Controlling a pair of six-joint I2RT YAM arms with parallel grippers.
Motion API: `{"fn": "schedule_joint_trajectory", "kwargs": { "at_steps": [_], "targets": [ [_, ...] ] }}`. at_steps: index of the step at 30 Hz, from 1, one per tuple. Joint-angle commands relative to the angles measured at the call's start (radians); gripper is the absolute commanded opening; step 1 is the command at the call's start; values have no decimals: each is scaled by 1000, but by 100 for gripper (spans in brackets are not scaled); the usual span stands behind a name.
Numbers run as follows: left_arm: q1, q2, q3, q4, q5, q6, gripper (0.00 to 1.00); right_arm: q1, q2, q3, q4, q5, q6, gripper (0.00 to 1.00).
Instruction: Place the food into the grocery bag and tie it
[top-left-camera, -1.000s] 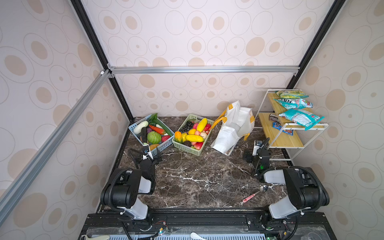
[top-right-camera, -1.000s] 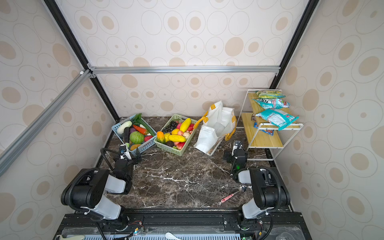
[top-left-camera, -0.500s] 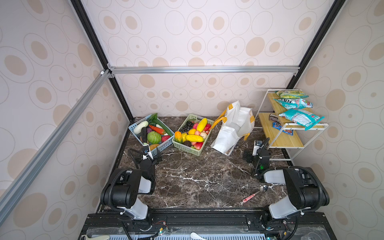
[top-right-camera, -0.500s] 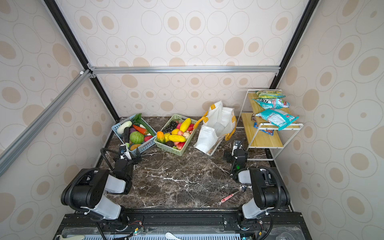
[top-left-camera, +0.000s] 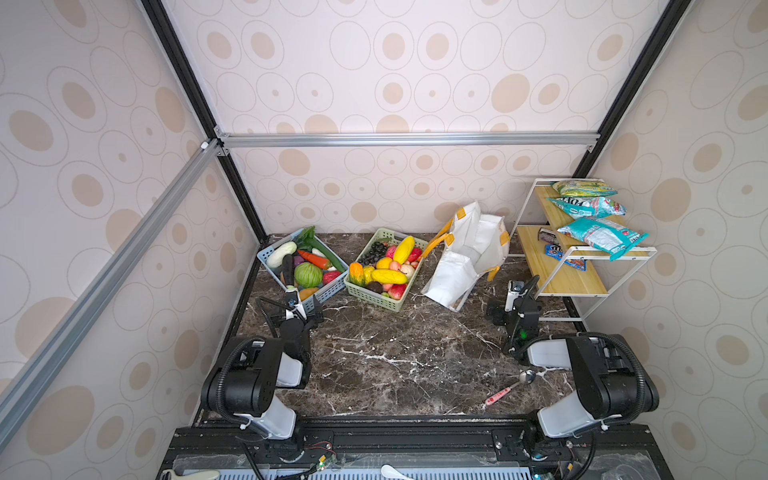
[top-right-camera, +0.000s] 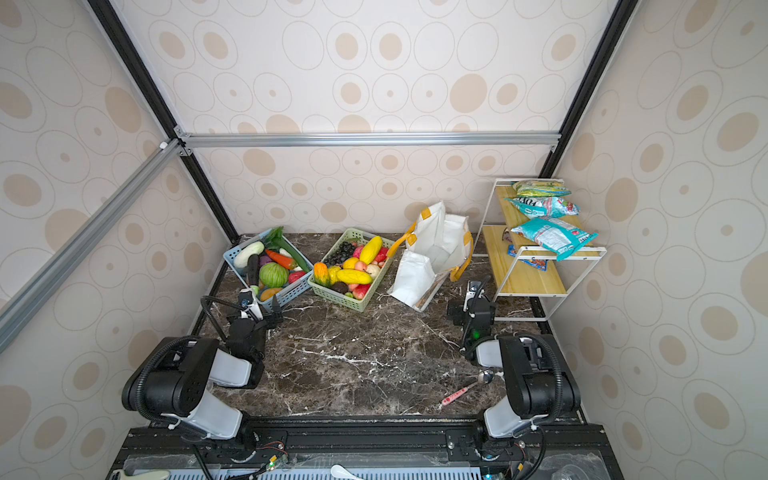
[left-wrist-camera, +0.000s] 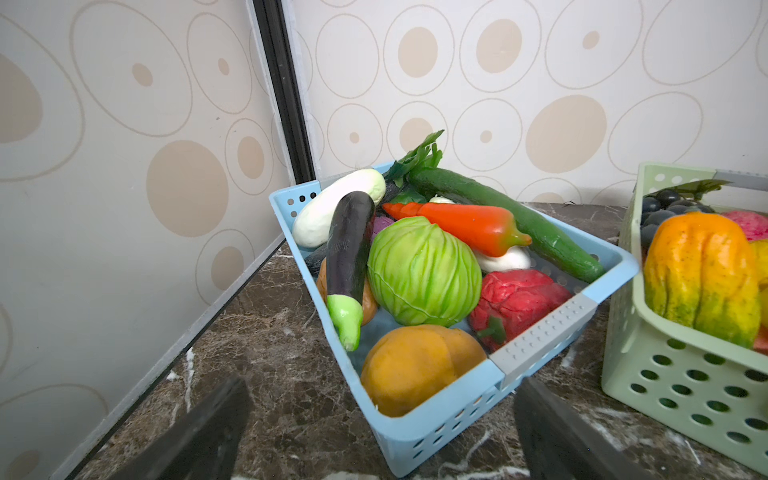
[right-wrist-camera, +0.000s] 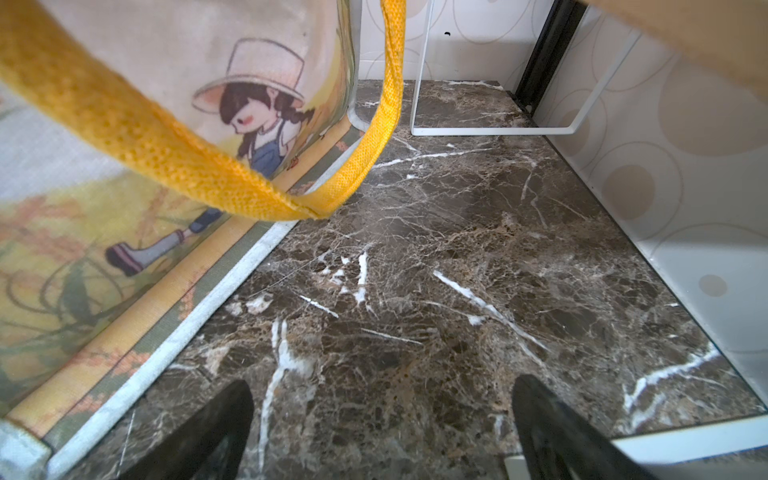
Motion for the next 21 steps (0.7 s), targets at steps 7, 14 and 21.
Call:
{"fn": "schedule_joint_trajectory", "kwargs": {
  "at_steps": [7, 14, 21],
  "targets": [
    [5, -5, 16, 10, 10, 11, 99, -4, -10, -3, 22, 5, -9, 100],
    [3, -180, 125, -322, -55, -5, 99, 6, -145, 110, -300, 43, 5, 100],
    [3, -279, 204, -503, -144, -144, 99, 92, -294, 246, -644, 7, 49, 100]
  ]
}}
